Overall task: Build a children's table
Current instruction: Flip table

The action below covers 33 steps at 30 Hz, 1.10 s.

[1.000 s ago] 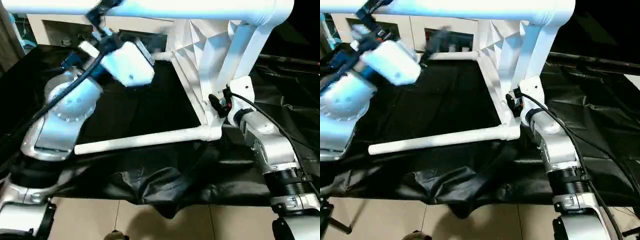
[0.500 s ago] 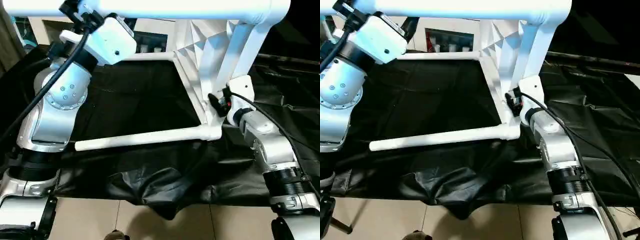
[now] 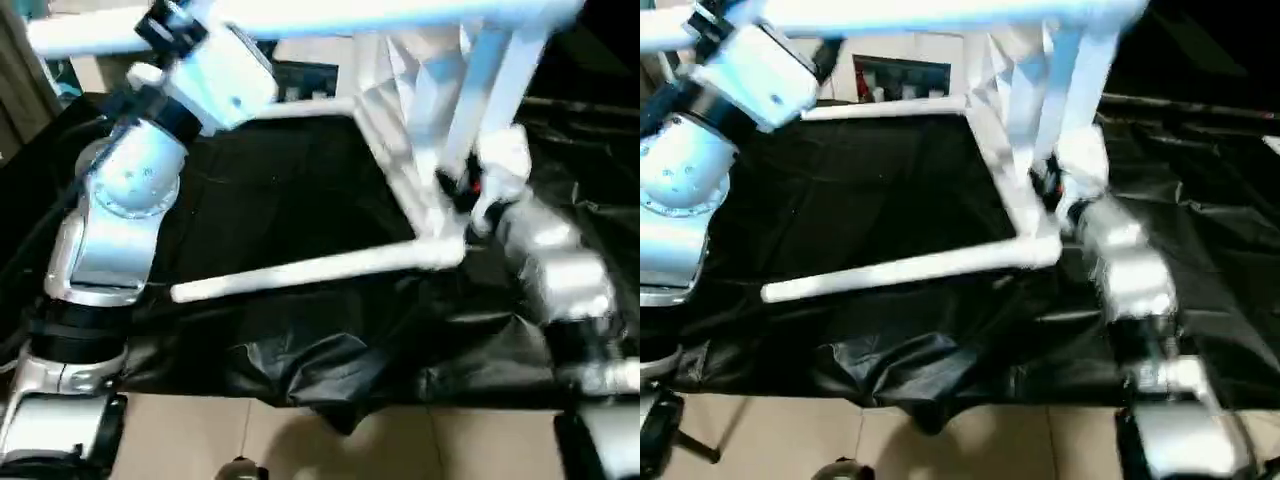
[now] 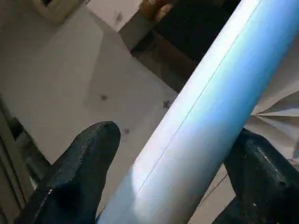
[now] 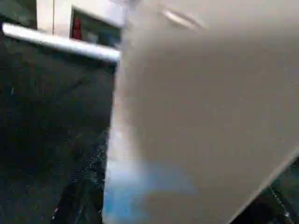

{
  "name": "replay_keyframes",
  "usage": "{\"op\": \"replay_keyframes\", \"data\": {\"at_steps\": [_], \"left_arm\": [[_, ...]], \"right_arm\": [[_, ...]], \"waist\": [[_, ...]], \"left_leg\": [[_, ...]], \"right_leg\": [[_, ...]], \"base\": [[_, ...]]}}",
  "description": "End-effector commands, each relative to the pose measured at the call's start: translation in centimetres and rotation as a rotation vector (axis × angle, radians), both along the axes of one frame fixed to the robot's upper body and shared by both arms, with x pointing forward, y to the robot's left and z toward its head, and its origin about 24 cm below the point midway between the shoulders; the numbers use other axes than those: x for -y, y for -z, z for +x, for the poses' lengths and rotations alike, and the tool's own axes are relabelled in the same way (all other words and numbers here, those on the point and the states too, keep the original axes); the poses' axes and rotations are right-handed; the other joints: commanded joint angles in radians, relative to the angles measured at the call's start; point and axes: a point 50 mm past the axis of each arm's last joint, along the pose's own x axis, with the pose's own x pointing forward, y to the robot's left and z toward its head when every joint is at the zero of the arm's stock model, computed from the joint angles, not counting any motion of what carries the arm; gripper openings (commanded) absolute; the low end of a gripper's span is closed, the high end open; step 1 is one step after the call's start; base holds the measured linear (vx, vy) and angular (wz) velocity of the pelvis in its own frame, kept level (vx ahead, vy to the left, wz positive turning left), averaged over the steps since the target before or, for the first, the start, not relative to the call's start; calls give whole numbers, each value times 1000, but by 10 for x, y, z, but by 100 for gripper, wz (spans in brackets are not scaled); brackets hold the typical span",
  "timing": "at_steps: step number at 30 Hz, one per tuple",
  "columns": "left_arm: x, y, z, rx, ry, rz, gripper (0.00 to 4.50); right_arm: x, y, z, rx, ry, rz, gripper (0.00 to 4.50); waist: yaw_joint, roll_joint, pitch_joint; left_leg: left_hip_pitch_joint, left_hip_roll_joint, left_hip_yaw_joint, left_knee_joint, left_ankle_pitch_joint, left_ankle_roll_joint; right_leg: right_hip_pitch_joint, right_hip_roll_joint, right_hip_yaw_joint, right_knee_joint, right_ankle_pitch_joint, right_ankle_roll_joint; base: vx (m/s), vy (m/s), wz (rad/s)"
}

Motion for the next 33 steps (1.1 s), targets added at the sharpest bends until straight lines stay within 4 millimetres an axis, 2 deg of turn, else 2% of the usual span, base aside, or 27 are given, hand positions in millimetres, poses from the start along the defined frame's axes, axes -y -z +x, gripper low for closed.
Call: {"op": "replay_keyframes", "data": {"at_steps": [1, 3, 4, 5, 6, 7, 8, 9, 12, 13, 17, 20, 21, 23, 24, 25, 28, 31, 32, 33], "left_arm": [[2, -13, -3, -10, 149, -308, 351], [-4, -18, -1, -23, 153, -424, 351], [-4, -18, -1, -23, 153, -427, 351], [-8, -19, 0, -31, 151, -490, 351], [-8, -19, 0, -31, 151, -490, 351], [-11, -19, 1, -43, 148, -551, 350], [-14, -19, 2, -53, 141, -588, 349], [-15, -18, 2, -56, 136, -592, 348], [-18, -16, 2, -72, 117, -596, 346], [-19, -16, 1, -77, 110, -586, 343], [-18, -15, 1, -88, 98, -576, 335], [-18, -13, 1, -103, 92, -571, 329], [-19, -12, 1, -110, 90, -577, 328], [-19, -12, 1, -110, 90, -577, 328], [-19, -12, 1, -114, 89, -579, 328], [-20, -11, 1, -118, 84, -580, 327], [-21, -10, 2, -127, 68, -580, 324], [-24, -8, 3, -138, 45, -580, 320], [-24, -8, 3, -138, 45, -580, 317], [-25, -7, 3, -142, 34, -577, 317]], "right_arm": [[4, -56, 5, 198, -53, -44, 206], [4, -77, 6, 251, -91, -73, 206], [4, -77, 6, 252, -93, -74, 206], [4, -86, 6, 273, -116, -93, 206], [4, -86, 6, 273, -116, -93, 206], [4, -93, 7, 287, -137, -110, 206], [4, -100, 7, 299, -163, -119, 229], [3, -103, 7, 303, -176, -127, 242], [-2, -115, 7, 319, -239, -161, 267], [-3, -116, 7, 322, -250, -171, 276], [-4, -117, 9, 345, -247, -187, 305], [-6, -123, 8, 415, -261, -178, 345], [-7, -130, 6, 469, -277, -136, 349], [-7, -130, 6, 469, -277, -136, 349], [-7, -132, 5, 484, -285, -118, 375], [-9, -136, 3, 520, -304, -98, 381], [-11, -143, -2, 601, -336, -68, 381], [-18, -156, -17, 748, -440, 55, 381], [-18, -156, -17, 748, -440, 55, 381], [-22, -158, -25, 798, -514, 113, 381]], "waist": [[0, -25, -77], [4, -24, -75], [5, -23, -75], [6, -23, -75], [6, -27, -74], [7, -27, -74], [6, -30, -74], [6, -29, -74], [-1, -35, -70], [-4, -41, -69], [-4, -43, -66], [-5, -46, -67], [-6, -46, -68], [-6, -46, -69], [-4, -46, -69], [-4, -41, -70], [-2, -43, -73], [0, -42, -74], [0, -41, -73], [0, -41, -73]], "left_leg": [[30, 43, -21, -55, -144, 10], [29, 41, -17, -51, -141, 24], [28, 41, -18, -50, -138, 31], [27, 41, -18, -50, -134, 35], [26, 42, -19, -51, -138, 39], [29, 44, -18, -49, -143, 43], [29, 44, -19, -50, -147, 43], [30, 44, -19, -50, -151, 44], [31, 48, -23, -53, -189, 34], [30, 48, -23, -55, -205, 29], [33, 49, -24, -56, -237, 7], [33, 48, -26, -56, -248, -1], [30, 48, -26, -55, -248, 1], [31, 48, -26, -55, -241, 5], [31, 48, -25, -54, -229, 10], [31, 49, -26, -54, -224, 12], [29, 49, -24, -52, -201, 28], [31, 50, -22, -51, -192, 41], [30, 51, -23, -52, -195, 48], [31, 52, -23, -53, -200, 50]], "right_leg": [[42, -66, 45, -64, -130, -185], [40, -66, 45, -65, -130, -192], [42, -65, 44, -64, -133, -197], [42, -64, 44, -64, -130, -196], [42, -65, 41, -63, -142, -197], [37, -63, 43, -65, -143, -192], [39, -62, 40, -63, -145, -196], [38, -61, 41, -65, -149, -193], [37, -61, 40, -70, -172, -181], [36, -61, 40, -72, -192, -173], [31, -63, 40, -78, -233, -162], [32, -65, 40, -79, -245, -153], [32, -65, 40, -78, -241, -153], [32, -64, 40, -77, -231, -152], [32, -62, 40, -75, -212, -156], [33, -62, 40, -72, -198, -160], [34, -63, 41, -68, -152, -172], [35, -63, 41, -66, -128, -182], [34, -63, 40, -66, -127, -182], [35, -62, 40, -67, -133, -180]], "base": [[0, 0, 0], [0, 0, 0], [0, 0, 0], [0, 0, 0], [0, 0, 0], [0, 0, 0], [0, 0, 0], [0, 0, 0], [0, 0, 0], [0, 0, 0], [0, 0, 0], [0, 0, 0], [0, 0, 0], [0, 0, 0], [0, 0, 0], [0, 0, 0], [0, 0, 0], [0, 0, 0], [0, 0, 0], [0, 0, 0]]}}
